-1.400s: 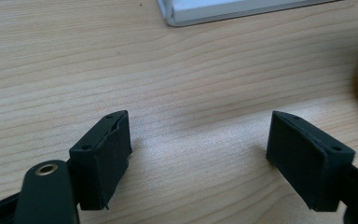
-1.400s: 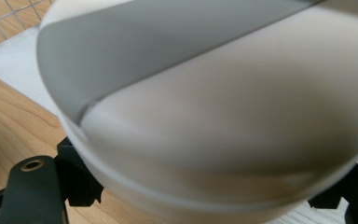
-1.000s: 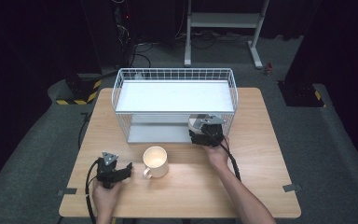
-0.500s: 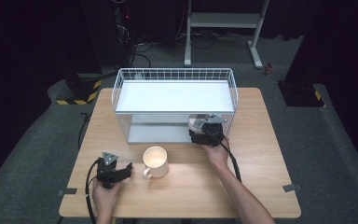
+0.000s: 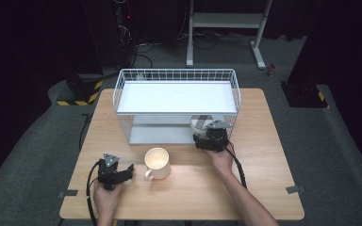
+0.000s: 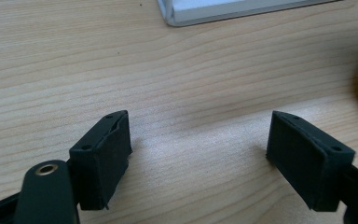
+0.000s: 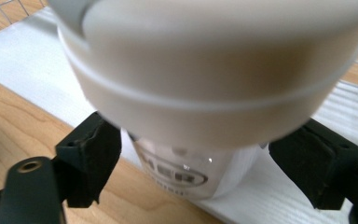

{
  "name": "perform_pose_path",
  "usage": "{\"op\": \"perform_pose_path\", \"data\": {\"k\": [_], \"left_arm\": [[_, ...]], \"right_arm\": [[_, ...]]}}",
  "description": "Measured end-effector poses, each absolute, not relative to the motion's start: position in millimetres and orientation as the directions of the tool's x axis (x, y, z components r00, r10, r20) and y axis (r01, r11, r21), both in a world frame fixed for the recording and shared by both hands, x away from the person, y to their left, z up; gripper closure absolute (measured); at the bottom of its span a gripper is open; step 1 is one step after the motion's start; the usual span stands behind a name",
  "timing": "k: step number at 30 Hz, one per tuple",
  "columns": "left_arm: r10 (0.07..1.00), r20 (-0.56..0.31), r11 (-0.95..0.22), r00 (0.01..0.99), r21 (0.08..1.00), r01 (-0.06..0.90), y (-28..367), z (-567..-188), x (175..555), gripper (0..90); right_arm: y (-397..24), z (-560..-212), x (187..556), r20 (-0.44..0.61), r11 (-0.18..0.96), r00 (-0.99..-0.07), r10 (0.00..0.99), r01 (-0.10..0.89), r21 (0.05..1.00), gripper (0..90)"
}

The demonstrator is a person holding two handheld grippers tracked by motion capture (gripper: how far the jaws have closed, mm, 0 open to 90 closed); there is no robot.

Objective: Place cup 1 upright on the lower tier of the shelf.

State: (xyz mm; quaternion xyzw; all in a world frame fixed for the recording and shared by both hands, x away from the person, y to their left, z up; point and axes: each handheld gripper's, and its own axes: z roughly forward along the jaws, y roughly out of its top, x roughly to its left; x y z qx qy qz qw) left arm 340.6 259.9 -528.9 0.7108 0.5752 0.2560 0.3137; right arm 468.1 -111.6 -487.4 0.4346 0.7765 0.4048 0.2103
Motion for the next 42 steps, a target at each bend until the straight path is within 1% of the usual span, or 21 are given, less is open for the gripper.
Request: {"op": "perform_pose_path", "data": {"k": [8, 23, 25, 26, 27, 29, 30, 32, 35, 39, 41, 42], "left_arm": [[0.978, 0.004, -0.142, 0.207, 0.740, 0.657, 259.9, -528.9, 340.6, 21.8], [0.978, 0.003, -0.142, 0.208, 0.739, 0.658, 260.0, -528.8, 340.6, 21.8], [0.978, 0.003, -0.142, 0.207, 0.740, 0.657, 259.9, -528.9, 340.6, 21.8], [0.978, 0.003, -0.141, 0.207, 0.740, 0.657, 259.9, -528.9, 340.6, 21.8], [0.978, 0.003, -0.142, 0.208, 0.740, 0.657, 259.9, -528.9, 340.6, 21.8], [0.978, 0.003, -0.142, 0.207, 0.740, 0.657, 259.9, -528.9, 340.6, 21.8], [0.978, 0.003, -0.142, 0.208, 0.739, 0.658, 260.0, -528.8, 340.6, 21.8], [0.978, 0.003, -0.142, 0.208, 0.739, 0.658, 260.0, -528.8, 340.6, 21.8], [0.978, 0.002, -0.142, 0.208, 0.739, 0.658, 260.0, -528.8, 340.6, 21.8], [0.978, 0.003, -0.142, 0.208, 0.739, 0.658, 260.0, -528.8, 340.6, 21.8], [0.978, 0.003, -0.141, 0.207, 0.740, 0.657, 259.9, -528.9, 340.6, 21.8], [0.978, 0.003, -0.142, 0.208, 0.740, 0.657, 259.9, -528.9, 340.6, 21.8]], "right_arm": [[-111.4, -494.9, 465.8, 0.033, 0.283, -0.514, 0.857, 0.524, 0.804, 20.5], [-109.1, -495.3, 469.6, 0.011, 0.278, -0.483, 0.876, 0.523, 0.806, 21.6], [-108.3, -495.9, 469.7, 0.019, 0.267, -0.470, 0.883, 0.533, 0.803, 23.1], [-109.4, -497.1, 471.4, 0.008, 0.274, -0.471, 0.882, 0.526, 0.805, 26.8], [-109.4, -497.1, 471.4, 0.008, 0.274, -0.471, 0.882, 0.526, 0.805, 26.8], [-109.9, -497.5, 471.6, 0.021, 0.256, -0.456, 0.890, 0.536, 0.805, 31.6], [-111.1, -497.4, 472.9, 0.007, 0.266, -0.463, 0.886, 0.522, 0.810, 32.4], [-110.9, -497.2, 474.2, 0.024, 0.242, -0.444, 0.896, 0.532, 0.811, 32.8], [-110.4, -497.0, 476.9, 0.015, 0.252, -0.446, 0.895, 0.532, 0.809, 32.6], [-105.5, -495.5, 480.8, 0.011, 0.246, -0.426, 0.905, 0.544, 0.802, 33.4], [-103.6, -494.8, 482.5, 0.008, 0.242, -0.413, 0.911, 0.550, 0.800, 35.0], [-103.2, -495.2, 484.8, -0.006, 0.247, -0.410, 0.912, 0.537, 0.806, 38.1]]}}
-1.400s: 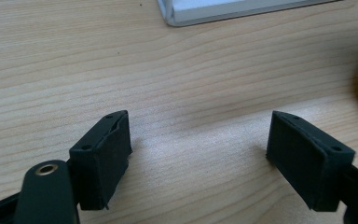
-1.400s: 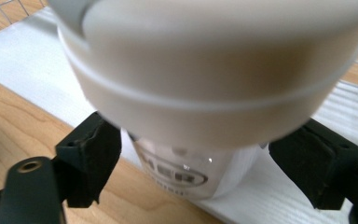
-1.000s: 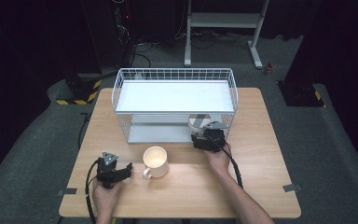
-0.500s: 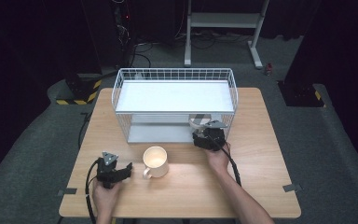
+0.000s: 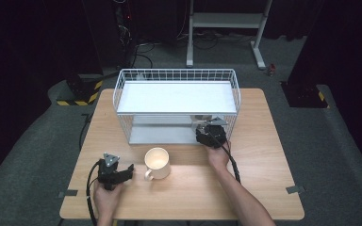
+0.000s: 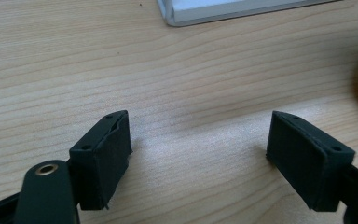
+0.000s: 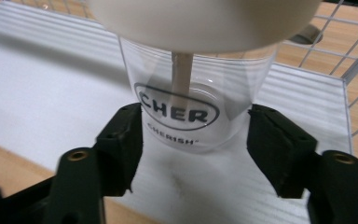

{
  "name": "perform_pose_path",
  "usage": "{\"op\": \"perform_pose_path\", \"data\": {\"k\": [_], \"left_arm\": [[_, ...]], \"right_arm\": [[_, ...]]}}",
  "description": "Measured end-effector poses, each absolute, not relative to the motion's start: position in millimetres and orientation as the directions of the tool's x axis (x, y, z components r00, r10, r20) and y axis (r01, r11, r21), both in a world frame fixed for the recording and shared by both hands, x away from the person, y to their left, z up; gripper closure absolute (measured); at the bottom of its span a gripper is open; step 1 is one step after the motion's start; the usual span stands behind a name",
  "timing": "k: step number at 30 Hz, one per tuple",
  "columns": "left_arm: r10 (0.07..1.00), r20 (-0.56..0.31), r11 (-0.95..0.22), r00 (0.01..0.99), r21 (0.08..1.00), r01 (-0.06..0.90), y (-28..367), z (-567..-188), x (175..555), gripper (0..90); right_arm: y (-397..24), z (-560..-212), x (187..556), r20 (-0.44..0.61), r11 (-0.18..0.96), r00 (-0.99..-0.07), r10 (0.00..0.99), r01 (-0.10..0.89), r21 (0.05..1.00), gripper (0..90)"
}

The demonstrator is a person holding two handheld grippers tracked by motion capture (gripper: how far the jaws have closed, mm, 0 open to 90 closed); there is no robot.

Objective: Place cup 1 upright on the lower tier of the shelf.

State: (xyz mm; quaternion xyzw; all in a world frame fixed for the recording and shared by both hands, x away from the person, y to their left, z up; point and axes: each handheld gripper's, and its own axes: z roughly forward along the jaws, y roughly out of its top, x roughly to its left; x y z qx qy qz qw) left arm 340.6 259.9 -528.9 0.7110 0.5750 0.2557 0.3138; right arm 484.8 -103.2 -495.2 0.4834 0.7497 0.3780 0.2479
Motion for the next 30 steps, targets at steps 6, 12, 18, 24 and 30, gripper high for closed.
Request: {"op": "perform_pose_path", "data": {"k": [6, 12, 18, 24, 30], "left_arm": [[0.978, 0.003, -0.143, 0.209, 0.740, 0.657, 259.9, -528.8, 340.5, 22.0], [0.978, 0.003, -0.143, 0.209, 0.740, 0.657, 259.9, -528.8, 340.5, 22.0], [0.978, 0.003, -0.143, 0.209, 0.740, 0.657, 259.8, -528.8, 340.5, 21.9], [0.978, 0.003, -0.143, 0.209, 0.740, 0.657, 259.8, -528.8, 340.5, 21.9], [0.978, 0.003, -0.143, 0.209, 0.740, 0.657, 259.9, -528.8, 340.5, 22.0]], "right_arm": [[-103.4, -498.4, 488.1, -0.002, 0.235, -0.402, 0.915, 0.530, 0.815, 41.5], [-104.6, -501.6, 490.9, 0.001, 0.225, -0.386, 0.922, 0.540, 0.811, 44.4], [-105.4, -503.3, 495.8, 0.022, 0.197, -0.360, 0.933, 0.560, 0.804, 46.6], [-103.8, -504.2, 501.0, 0.020, 0.198, -0.358, 0.934, 0.563, 0.802, 47.9], [-104.5, -502.7, 501.7, 0.024, 0.195, -0.356, 0.934, 0.568, 0.800, 50.3]]}}
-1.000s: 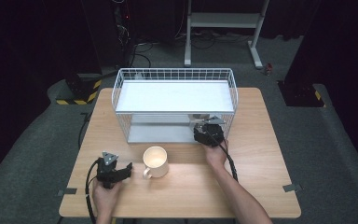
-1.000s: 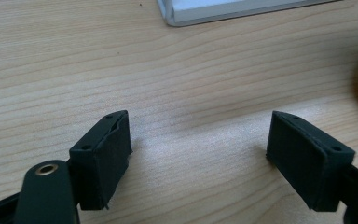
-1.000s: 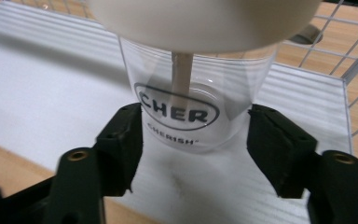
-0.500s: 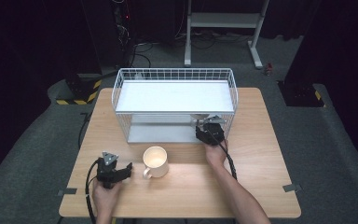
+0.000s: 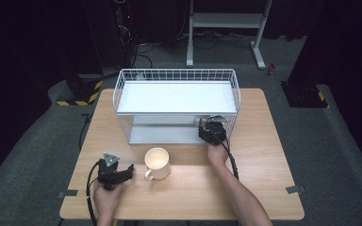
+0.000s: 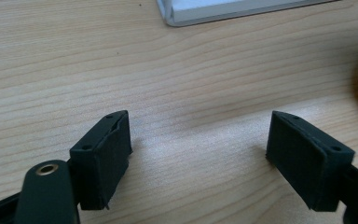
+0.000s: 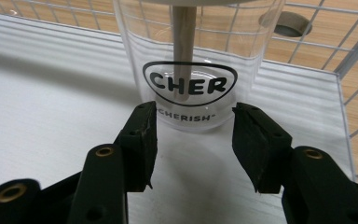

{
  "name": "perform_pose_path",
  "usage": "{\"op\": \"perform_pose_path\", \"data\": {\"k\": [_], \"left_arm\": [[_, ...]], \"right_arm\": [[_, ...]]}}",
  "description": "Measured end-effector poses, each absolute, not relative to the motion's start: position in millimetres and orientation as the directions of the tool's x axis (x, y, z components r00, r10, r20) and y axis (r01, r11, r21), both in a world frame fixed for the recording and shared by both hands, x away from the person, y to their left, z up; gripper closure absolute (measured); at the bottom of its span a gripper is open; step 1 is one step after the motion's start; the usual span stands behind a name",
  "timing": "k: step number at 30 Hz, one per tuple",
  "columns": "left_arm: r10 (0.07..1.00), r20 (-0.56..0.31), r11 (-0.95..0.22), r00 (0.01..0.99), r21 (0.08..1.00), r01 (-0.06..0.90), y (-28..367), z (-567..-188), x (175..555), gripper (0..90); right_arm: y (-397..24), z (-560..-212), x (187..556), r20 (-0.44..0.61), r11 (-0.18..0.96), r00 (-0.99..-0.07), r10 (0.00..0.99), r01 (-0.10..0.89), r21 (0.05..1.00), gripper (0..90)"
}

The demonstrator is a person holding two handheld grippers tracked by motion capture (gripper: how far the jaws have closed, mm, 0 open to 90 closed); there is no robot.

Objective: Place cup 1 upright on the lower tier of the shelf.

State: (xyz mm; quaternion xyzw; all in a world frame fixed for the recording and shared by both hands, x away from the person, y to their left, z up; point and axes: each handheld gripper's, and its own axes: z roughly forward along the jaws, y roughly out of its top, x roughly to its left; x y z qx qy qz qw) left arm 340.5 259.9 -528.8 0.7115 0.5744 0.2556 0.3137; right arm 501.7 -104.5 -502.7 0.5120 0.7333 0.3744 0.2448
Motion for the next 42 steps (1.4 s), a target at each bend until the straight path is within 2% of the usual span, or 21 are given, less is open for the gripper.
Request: {"op": "perform_pose_path", "data": {"k": [5, 12, 42], "left_arm": [[0.978, 0.003, -0.143, 0.209, 0.740, 0.657, 259.8, -528.8, 340.5, 21.9], [0.978, 0.003, -0.143, 0.209, 0.740, 0.657, 259.8, -528.8, 340.5, 21.9], [0.978, 0.006, -0.145, 0.209, 0.741, 0.655, 259.8, -528.9, 340.6, 21.9]], "right_arm": [[-105.7, -501.1, 495.6, 0.028, 0.204, -0.381, 0.924, 0.555, 0.806, 48.8], [-113.9, -499.2, 487.4, 0.055, 0.214, -0.419, 0.906, 0.566, 0.796, 38.9], [-142.8, -484.9, 452.6, 0.075, 0.231, -0.512, 0.856, 0.508, 0.830, 35.2]]}}
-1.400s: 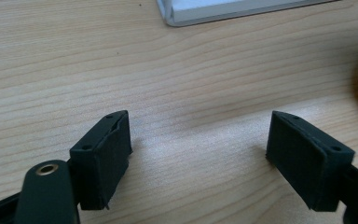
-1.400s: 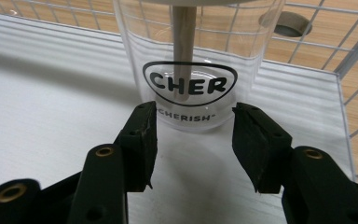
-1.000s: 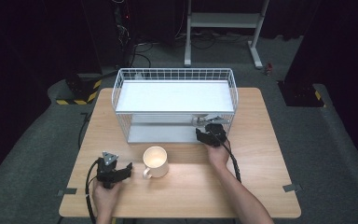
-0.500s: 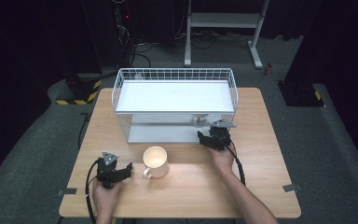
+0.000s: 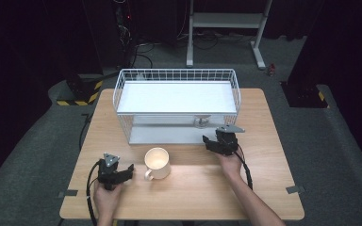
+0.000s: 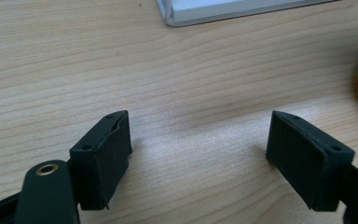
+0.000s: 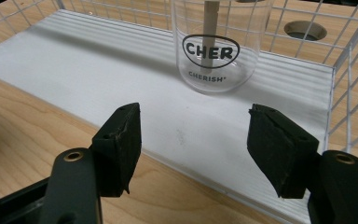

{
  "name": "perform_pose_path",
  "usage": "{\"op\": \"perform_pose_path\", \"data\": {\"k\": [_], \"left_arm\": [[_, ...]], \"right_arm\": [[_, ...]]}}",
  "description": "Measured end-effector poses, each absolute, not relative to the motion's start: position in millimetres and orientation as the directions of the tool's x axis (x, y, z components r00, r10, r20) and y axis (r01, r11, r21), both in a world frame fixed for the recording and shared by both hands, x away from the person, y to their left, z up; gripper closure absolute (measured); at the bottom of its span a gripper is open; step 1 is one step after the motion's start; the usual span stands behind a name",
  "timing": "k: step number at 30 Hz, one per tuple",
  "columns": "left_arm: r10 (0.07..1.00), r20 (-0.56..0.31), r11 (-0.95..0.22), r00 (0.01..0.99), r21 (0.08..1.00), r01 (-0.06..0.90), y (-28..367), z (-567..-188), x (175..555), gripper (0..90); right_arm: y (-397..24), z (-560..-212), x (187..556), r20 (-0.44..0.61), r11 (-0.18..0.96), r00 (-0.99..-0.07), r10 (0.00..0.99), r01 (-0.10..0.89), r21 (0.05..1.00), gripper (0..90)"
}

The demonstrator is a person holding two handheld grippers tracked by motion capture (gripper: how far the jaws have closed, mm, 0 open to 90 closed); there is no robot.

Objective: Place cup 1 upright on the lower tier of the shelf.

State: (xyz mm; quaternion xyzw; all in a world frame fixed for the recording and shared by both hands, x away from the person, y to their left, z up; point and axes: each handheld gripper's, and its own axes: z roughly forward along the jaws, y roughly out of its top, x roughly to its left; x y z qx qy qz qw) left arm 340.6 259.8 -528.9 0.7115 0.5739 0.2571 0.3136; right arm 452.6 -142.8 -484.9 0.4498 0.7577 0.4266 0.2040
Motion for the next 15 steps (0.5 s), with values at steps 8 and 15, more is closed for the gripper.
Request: {"op": "perform_pose_path", "data": {"k": [8, 15], "left_arm": [[0.978, 0.004, -0.144, 0.209, 0.740, 0.657, 259.8, -528.8, 340.5, 21.9], [0.978, 0.005, -0.143, 0.208, 0.741, 0.656, 259.7, -528.9, 340.5, 21.9]], "right_arm": [[-153.0, -482.8, 443.7, 0.083, 0.227, -0.522, 0.849, 0.502, 0.835, 34.3], [-162.0, -479.1, 436.3, 0.088, 0.227, -0.535, 0.840, 0.494, 0.839, 33.5]]}}
